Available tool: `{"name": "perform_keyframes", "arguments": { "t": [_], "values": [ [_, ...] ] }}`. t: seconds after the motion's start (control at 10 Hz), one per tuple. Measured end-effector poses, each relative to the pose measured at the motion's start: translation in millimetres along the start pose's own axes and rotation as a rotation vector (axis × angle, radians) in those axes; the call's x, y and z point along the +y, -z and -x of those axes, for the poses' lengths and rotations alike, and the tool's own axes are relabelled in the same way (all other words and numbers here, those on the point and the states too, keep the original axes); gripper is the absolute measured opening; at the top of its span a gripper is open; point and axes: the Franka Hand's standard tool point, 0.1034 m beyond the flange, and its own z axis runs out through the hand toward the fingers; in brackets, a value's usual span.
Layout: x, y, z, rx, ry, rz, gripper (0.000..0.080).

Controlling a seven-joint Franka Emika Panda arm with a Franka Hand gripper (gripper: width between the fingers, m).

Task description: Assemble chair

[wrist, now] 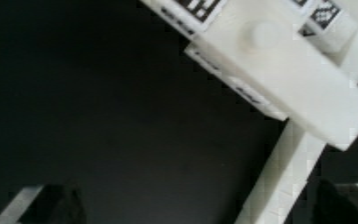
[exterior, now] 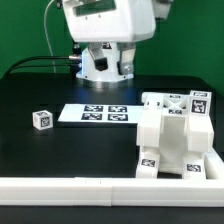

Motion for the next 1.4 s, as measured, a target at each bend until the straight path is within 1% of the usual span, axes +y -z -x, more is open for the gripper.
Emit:
{"name": "perform_keyframes", "arguments": {
  "t": [0.2, 0.4, 0.5, 0.6, 0.7, 0.9, 1.0, 1.3, 1.4],
  "values": [
    [-2.8, 0.9, 1.2, 0.0, 0.006, -0.002, 0.0649],
    [0.0, -1.3, -1.6, 0.007, 0.038, -0.003, 0.0649],
    [17.4, -9.8, -11.7, 0.036, 0.156, -0.004, 0.0649],
    [35.6, -17.4, -17.1, 0.031, 0.245, 0.018, 0.0649],
    [49.9, -21.4, -26.0, 0.036, 0.393, 0.025, 0.0649],
    [67.4, -24.0, -36.3, 0.062, 0.668, 0.034, 0.0649],
    [68.9, -24.5, -37.8, 0.079, 0.692, 0.034, 0.0649],
    [69.7, -25.1, -38.5, 0.075, 0.875, 0.048, 0.0649],
    [73.5, -26.4, -40.5, 0.074, 0.955, 0.054, 0.0649]
  ]
}}
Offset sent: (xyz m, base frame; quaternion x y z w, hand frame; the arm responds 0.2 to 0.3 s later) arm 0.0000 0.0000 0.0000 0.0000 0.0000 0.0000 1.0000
